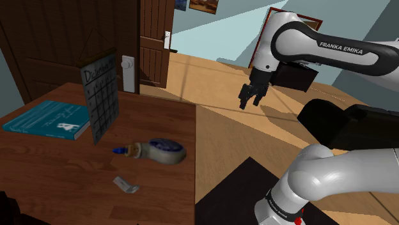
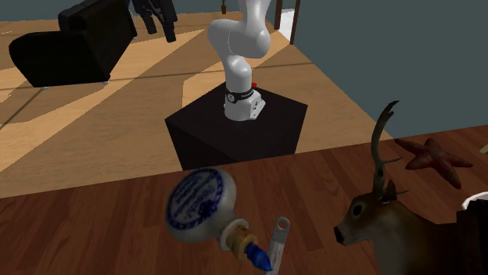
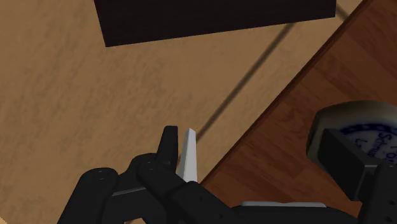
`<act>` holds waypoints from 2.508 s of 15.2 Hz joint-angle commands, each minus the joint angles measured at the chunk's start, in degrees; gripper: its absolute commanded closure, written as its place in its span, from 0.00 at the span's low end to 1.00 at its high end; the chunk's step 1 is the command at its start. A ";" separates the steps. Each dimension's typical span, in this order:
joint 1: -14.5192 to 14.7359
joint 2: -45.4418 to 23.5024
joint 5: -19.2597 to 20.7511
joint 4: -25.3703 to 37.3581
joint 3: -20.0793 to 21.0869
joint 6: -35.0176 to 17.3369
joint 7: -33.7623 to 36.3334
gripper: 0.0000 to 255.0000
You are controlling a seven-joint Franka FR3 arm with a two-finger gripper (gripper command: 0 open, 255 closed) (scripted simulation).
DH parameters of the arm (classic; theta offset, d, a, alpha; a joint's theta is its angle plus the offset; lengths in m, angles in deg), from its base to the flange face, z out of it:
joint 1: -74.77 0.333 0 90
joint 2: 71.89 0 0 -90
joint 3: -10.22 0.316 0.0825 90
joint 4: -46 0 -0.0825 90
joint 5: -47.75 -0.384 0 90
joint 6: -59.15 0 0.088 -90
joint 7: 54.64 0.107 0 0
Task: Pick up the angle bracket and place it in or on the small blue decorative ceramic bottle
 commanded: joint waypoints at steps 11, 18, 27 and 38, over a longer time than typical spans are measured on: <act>5.54 -10.18 -5.52 -3.30 8.65 -14.32 5.96 0.00; 8.62 -20.74 -7.36 -1.71 14.74 -24.05 10.15 0.00; 11.42 -37.17 -4.78 4.91 22.01 -34.45 17.07 0.00; 17.39 -59.80 6.91 19.71 26.10 -40.93 28.40 0.00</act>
